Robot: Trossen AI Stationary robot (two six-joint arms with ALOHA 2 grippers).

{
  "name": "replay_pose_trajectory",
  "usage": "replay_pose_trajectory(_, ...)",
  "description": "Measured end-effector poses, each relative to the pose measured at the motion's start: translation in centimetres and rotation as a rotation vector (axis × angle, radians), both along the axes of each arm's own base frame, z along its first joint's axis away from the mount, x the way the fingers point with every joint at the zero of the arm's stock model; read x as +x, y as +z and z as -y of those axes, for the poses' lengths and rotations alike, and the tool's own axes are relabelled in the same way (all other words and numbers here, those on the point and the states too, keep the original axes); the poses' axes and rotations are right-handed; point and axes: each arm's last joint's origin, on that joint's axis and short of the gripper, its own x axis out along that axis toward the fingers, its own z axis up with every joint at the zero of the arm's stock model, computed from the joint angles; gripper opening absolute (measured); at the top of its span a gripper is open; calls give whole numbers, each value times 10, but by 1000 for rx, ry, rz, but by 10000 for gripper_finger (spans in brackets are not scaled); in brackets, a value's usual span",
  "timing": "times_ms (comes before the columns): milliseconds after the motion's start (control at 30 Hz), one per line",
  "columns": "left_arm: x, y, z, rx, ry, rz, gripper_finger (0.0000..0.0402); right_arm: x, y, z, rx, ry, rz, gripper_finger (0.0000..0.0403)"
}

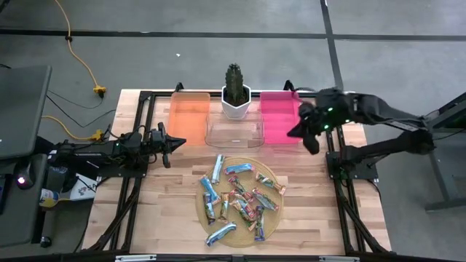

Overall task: Pick and place Granola Bars by type
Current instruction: Put the yellow granola bar into the red bin

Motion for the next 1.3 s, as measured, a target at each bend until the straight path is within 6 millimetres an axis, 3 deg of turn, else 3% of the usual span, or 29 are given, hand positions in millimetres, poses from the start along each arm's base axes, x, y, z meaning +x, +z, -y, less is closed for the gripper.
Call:
replay_pose_trajectory(467, 0, 0, 0, 0, 0, 0, 1, 53, -46, -43, 5, 146, -272, 0)
replay_pose_trajectory(800, 0, 0, 0, 0, 0, 1, 1, 84, -94, -76, 151, -10, -513, 0)
replay_pose_trajectory(1067, 0, 0, 0, 0, 0, 1, 1, 104, -131, -98, 139, -127, -657, 0)
replay_pose_trajectory(1300, 0, 0, 0, 0, 0, 1, 1, 117, -159, -105, 96, -191, -736, 1)
